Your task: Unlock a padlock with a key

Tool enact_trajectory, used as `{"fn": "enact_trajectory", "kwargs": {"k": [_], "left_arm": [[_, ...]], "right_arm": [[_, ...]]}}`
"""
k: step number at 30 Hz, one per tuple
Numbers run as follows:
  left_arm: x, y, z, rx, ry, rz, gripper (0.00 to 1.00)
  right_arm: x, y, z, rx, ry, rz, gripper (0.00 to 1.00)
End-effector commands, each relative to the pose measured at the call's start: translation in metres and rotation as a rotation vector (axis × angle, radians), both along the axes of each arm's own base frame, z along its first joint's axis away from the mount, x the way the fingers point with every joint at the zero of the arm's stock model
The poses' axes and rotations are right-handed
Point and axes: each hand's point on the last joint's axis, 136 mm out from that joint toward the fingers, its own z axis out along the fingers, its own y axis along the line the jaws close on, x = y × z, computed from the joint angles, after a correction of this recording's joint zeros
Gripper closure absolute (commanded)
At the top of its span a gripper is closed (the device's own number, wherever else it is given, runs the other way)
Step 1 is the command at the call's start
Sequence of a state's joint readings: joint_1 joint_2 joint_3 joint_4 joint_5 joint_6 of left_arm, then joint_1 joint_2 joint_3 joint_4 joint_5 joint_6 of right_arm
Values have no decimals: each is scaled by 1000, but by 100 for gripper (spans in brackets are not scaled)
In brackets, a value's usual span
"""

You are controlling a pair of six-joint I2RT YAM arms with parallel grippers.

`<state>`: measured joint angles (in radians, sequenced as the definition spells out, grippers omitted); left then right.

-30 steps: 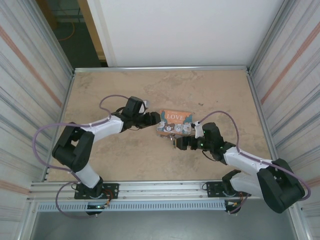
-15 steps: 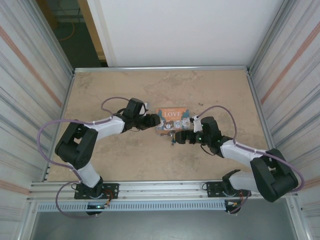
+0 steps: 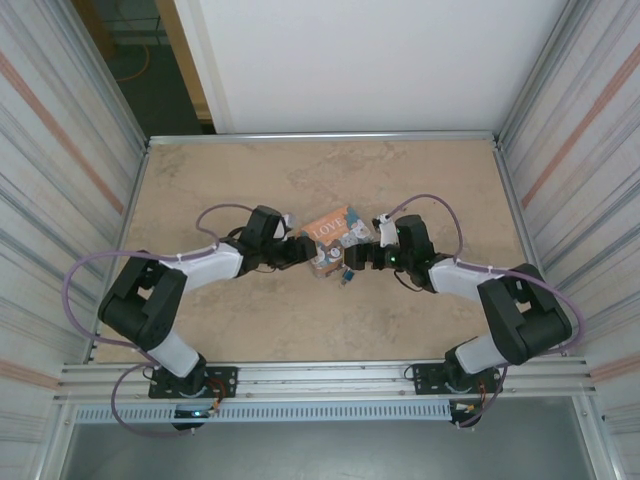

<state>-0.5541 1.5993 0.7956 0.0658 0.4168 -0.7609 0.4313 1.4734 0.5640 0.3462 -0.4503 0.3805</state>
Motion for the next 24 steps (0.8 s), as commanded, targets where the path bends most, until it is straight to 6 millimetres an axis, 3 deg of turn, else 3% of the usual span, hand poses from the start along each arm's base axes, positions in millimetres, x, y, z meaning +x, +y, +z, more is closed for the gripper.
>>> {"fn": "enact_trajectory", "kwargs": {"k": [1, 15, 20, 24], "left_arm": [[-24, 10, -21, 53, 96, 1, 45], [-8, 14, 48, 1, -49, -1, 41], [-5, 4, 74, -49, -95, -41, 46], [1, -10, 85, -82, -100, -84, 57]], "right_arm": [[14, 7, 17, 24, -77, 28, 3], [-10, -25, 14, 21, -43, -28, 2], [-25, -17, 19, 106, -14, 16, 10], [-32, -10, 16, 146, 16, 42, 18]]}}
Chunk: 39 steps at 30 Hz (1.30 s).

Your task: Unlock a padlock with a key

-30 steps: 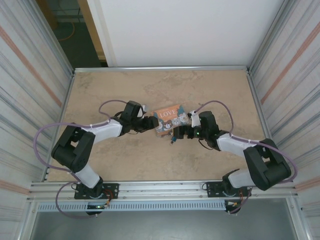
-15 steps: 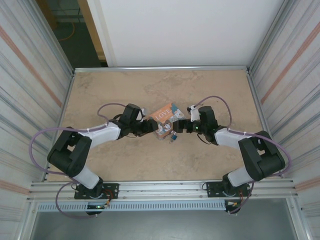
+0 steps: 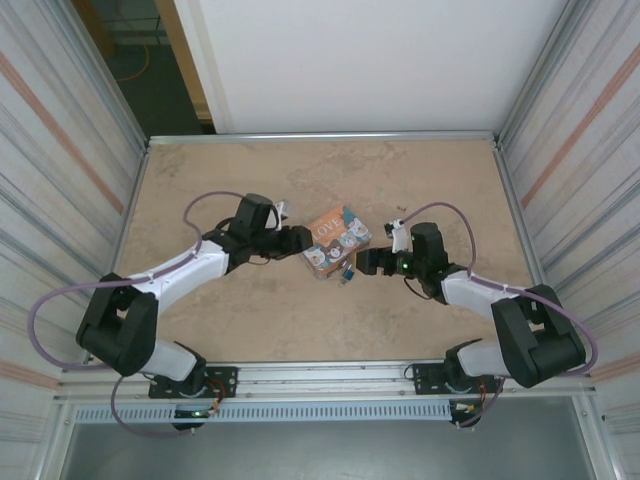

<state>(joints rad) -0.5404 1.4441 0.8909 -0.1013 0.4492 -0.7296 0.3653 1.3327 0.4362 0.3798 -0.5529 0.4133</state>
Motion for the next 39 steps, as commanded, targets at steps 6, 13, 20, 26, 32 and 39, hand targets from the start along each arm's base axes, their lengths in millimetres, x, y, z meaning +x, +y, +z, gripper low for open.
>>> {"fn": "enact_trajectory", "kwargs": {"k": [6, 13, 20, 26, 32, 39], "left_arm": [[14, -34, 17, -50, -6, -106, 73], [24, -55, 1, -50, 31, -145, 86], [27, -56, -27, -16, 91, -133, 95], [24, -53, -42, 12, 116, -124, 95], [24, -52, -45, 18, 122, -122, 96], [23, -51, -45, 21, 120, -119, 96]], "right_arm": [[-9, 20, -2, 72, 35, 66, 28], [-4, 32, -16, 71, 59, 80, 39], [0, 35, -30, 45, 74, 78, 43], [4, 38, -33, 45, 82, 86, 47], [5, 41, -36, 51, 96, 98, 52], [6, 43, -37, 58, 104, 112, 55]]}}
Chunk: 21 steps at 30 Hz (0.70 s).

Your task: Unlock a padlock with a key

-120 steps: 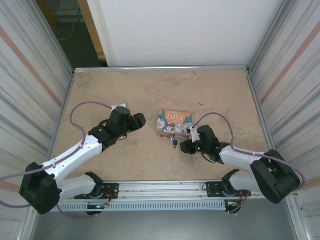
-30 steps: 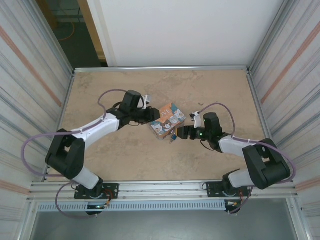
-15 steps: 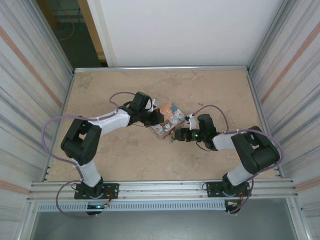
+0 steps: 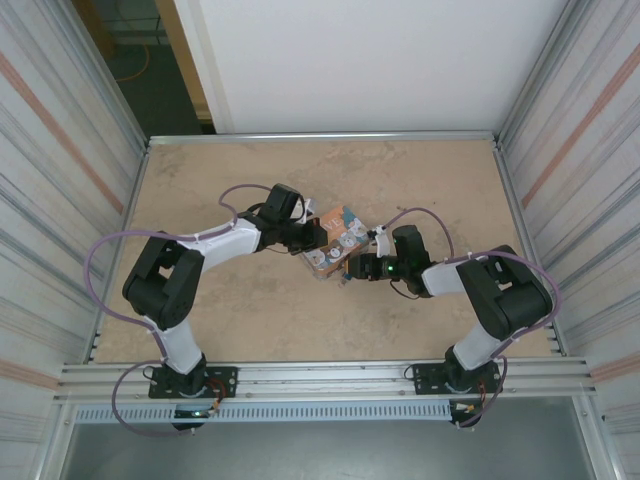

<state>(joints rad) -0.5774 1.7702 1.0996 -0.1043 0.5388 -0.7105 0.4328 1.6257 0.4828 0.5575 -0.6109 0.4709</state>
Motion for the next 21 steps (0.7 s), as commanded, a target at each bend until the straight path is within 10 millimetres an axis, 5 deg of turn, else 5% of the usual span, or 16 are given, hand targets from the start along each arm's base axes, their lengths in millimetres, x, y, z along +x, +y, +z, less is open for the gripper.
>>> {"fn": "enact_trajectory", "kwargs": {"k": [1, 21], "left_arm": [[-2, -1, -1, 7, -2, -8, 96], [-3, -1, -1, 4, -1, -7, 96]], "right_arm": [[5, 9, 9, 32, -13, 27, 56], [4, 10, 5, 32, 24, 36, 75]]}}
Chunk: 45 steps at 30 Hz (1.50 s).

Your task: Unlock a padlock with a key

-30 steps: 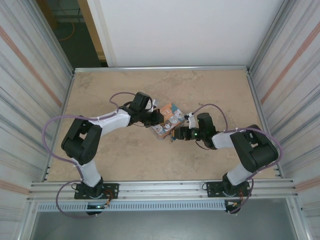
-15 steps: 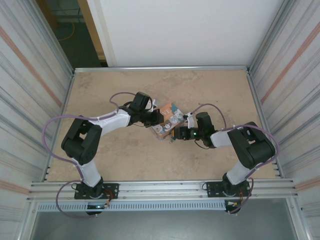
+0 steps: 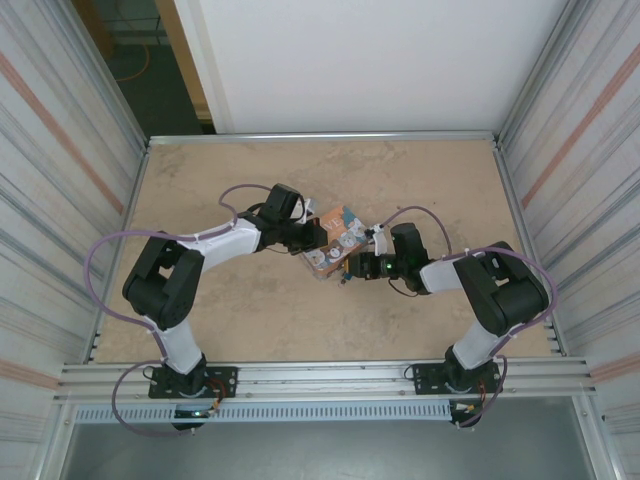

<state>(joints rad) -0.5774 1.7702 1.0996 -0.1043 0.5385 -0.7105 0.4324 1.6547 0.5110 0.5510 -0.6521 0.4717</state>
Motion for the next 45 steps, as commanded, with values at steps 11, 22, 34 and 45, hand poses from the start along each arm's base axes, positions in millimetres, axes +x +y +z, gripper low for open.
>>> {"fn": "enact_trajectory", "kwargs": {"k": [11, 22, 34, 45], "left_arm": [[-4, 1, -1, 7, -1, -4, 96], [-22, 7, -10, 22, 27, -8, 96], [-46, 17, -29, 45, 74, -2, 96], [-42, 21, -29, 44, 68, 7, 96]], "right_arm": [[5, -3, 4, -9, 9, -31, 99], [10, -11, 10, 25, 14, -118, 100], [25, -12, 27, 92, 31, -220, 100], [28, -18, 32, 87, 25, -258, 100]]}}
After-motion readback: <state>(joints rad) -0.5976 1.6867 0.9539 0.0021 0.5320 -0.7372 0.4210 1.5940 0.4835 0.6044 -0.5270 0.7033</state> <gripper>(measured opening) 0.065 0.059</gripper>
